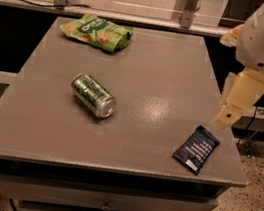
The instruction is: Place green can upright
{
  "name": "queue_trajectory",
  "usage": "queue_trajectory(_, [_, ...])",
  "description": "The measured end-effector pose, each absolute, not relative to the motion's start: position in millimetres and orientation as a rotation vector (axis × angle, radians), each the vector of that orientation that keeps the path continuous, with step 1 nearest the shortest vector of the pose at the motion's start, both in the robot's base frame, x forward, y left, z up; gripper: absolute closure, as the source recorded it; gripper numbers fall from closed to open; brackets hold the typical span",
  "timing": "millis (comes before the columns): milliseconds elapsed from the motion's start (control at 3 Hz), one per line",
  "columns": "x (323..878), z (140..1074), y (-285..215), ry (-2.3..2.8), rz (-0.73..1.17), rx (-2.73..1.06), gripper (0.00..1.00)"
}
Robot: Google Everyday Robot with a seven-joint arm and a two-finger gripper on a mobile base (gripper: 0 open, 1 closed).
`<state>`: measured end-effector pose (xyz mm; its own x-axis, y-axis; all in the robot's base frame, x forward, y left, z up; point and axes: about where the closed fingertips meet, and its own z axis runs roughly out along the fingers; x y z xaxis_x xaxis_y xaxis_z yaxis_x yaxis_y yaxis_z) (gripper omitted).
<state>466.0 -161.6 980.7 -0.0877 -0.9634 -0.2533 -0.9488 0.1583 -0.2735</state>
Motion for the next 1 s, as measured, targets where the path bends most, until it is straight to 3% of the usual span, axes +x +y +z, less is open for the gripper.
queue_trajectory(1000, [496,963,-40,1.916,-0.004,-1.972,0.00])
